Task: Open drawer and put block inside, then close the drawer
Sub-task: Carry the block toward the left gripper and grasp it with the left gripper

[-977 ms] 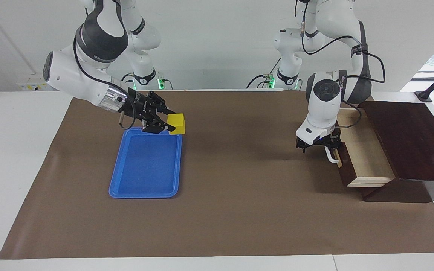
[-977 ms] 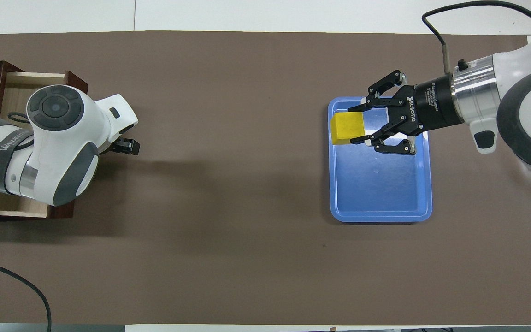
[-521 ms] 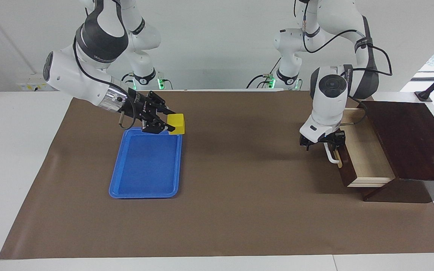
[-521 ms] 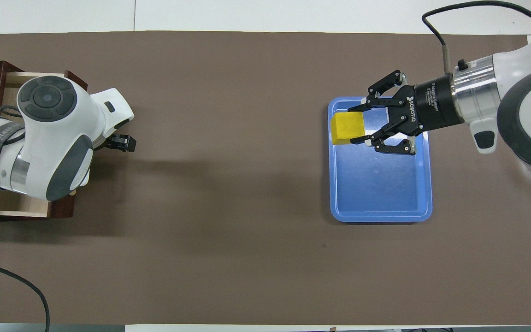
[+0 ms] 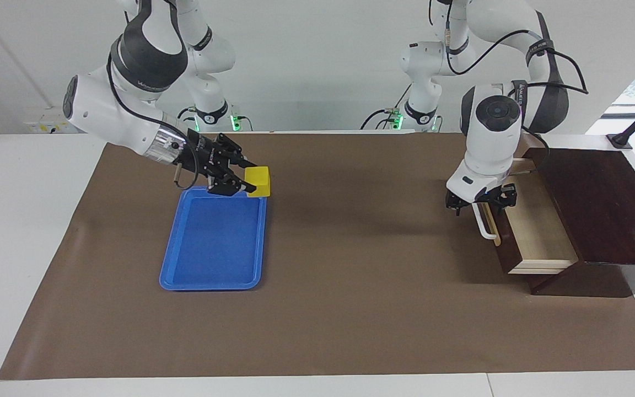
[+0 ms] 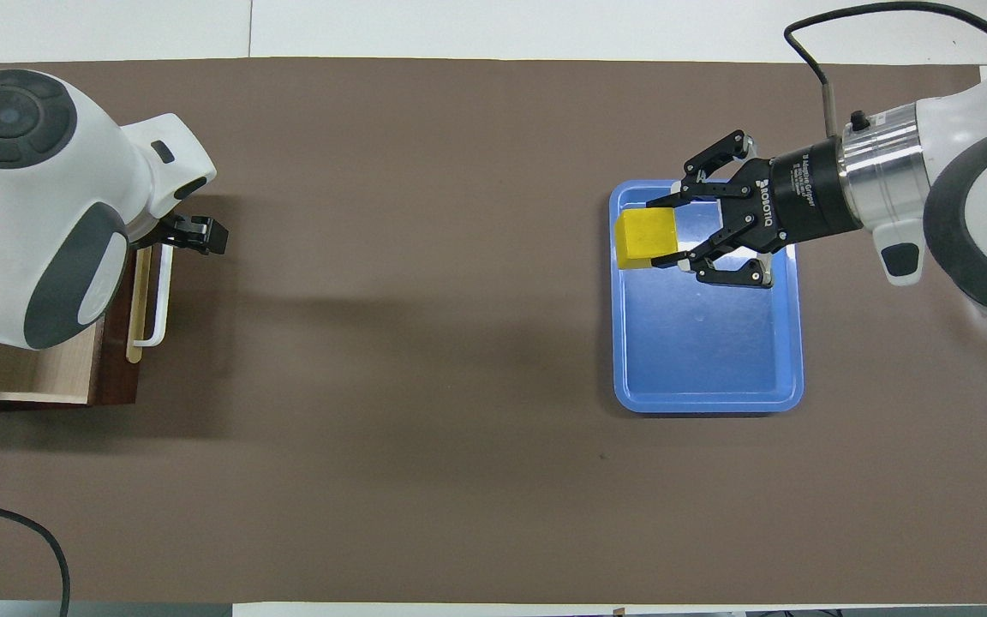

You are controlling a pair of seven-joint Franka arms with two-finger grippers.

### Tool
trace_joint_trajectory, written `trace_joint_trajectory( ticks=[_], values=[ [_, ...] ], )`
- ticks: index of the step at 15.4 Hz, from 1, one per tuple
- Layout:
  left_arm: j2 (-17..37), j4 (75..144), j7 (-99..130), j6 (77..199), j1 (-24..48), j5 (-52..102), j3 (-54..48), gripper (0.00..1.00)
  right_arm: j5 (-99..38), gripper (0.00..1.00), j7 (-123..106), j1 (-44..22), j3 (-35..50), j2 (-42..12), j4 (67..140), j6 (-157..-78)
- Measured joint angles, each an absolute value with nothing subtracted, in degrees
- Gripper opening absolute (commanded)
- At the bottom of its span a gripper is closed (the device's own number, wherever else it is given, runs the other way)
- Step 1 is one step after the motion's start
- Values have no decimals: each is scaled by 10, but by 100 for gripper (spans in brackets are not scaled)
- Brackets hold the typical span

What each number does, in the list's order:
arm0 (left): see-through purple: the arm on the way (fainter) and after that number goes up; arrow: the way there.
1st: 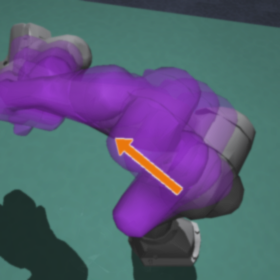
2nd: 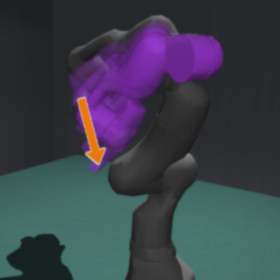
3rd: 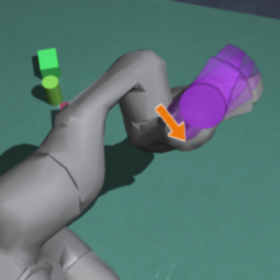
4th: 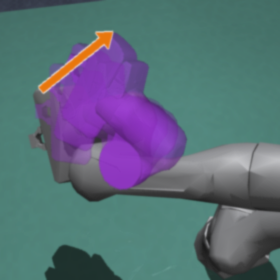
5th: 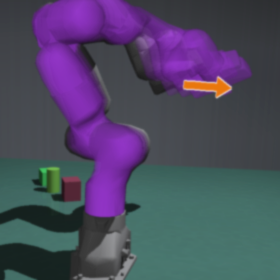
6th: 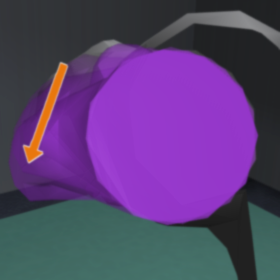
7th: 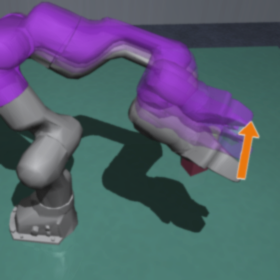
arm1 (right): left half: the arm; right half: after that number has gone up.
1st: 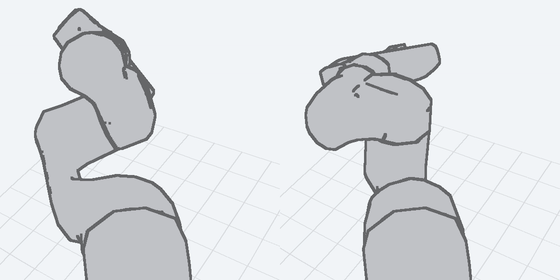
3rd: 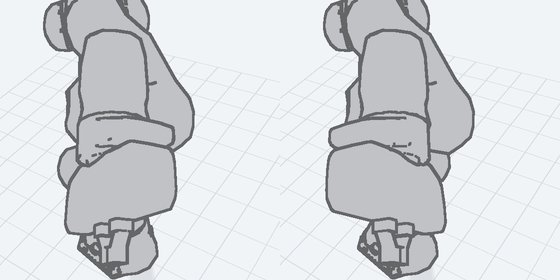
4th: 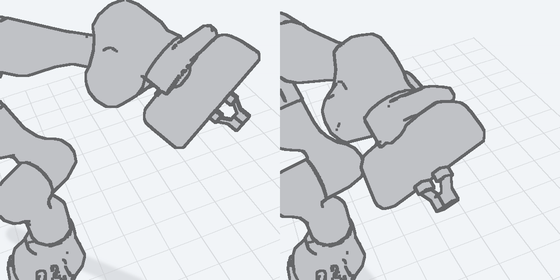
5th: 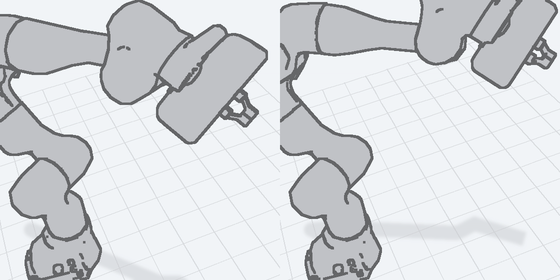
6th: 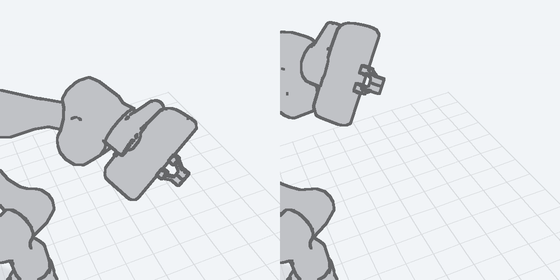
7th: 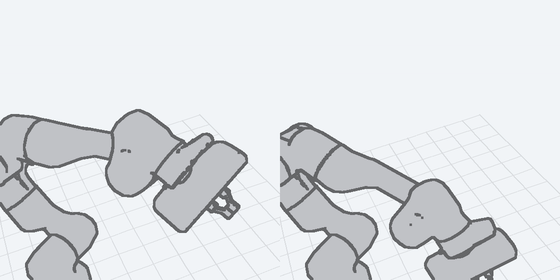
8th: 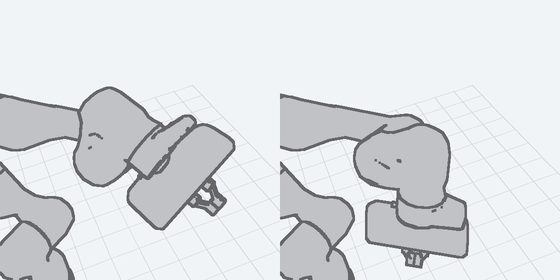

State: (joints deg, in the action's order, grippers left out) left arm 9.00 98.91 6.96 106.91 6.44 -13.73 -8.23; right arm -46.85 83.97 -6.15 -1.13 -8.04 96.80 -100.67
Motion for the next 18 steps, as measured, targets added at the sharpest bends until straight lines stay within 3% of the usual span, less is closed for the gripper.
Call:
trace_joint_trajectory(
  ticks=[8, 18],
  values=[
    [23, 967, 285, 1030, 68, -60, -85, 100, -469, 0, 845, -78, -11, -80, 968, -1018],
    [39, 943, 820, 1003, 135, 38, -94, 100, -469, 0, 975, -235, -10, -102, 968, -1206]
  ],
)
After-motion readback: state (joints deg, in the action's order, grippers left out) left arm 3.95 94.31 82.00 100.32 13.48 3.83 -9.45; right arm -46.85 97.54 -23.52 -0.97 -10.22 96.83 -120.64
